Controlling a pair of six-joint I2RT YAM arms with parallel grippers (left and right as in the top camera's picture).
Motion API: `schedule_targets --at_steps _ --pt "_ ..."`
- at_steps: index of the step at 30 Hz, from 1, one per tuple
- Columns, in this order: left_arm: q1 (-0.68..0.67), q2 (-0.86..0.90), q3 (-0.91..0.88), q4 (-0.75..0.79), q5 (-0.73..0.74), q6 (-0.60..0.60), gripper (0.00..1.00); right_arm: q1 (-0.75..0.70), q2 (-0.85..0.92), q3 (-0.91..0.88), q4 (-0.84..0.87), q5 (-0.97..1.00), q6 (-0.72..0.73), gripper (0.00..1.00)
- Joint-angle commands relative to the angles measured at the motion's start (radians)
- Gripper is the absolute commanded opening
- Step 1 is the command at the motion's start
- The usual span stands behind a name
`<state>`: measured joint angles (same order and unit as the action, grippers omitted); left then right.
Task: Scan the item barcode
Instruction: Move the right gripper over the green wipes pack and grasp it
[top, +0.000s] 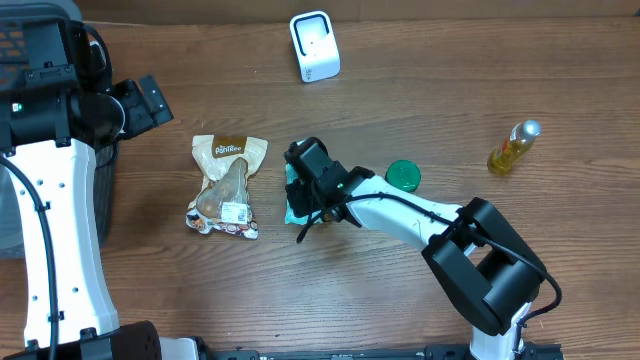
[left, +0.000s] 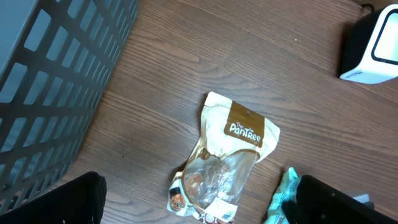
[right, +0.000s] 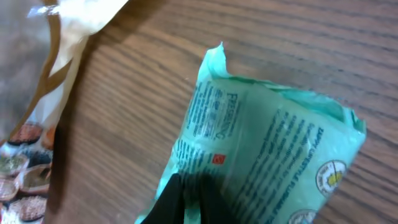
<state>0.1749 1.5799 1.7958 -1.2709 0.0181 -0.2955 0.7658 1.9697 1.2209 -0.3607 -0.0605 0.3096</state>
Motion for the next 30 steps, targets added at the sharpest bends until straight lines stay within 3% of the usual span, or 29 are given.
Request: schedule_targets --at_steps 1,9,23,30 --pt "0.002 0.002 0.006 0.0 0.0 0.011 1.0 0.003 -0.087 0.07 -0.034 -0.03 -0.03 0.1" --pt "0.002 0.002 0.006 0.0 0.0 0.011 1.0 0.004 -0.115 0.042 -0.19 0.018 0.039 0.11" --pt "0.002 0.002 0.006 0.0 0.0 0.011 0.99 0.029 -0.079 0.026 -0.151 0.131 0.114 0.22" --pt "0.002 0.002 0.006 0.0 0.0 0.011 0.99 0.034 0.047 0.026 -0.148 0.138 0.114 0.22"
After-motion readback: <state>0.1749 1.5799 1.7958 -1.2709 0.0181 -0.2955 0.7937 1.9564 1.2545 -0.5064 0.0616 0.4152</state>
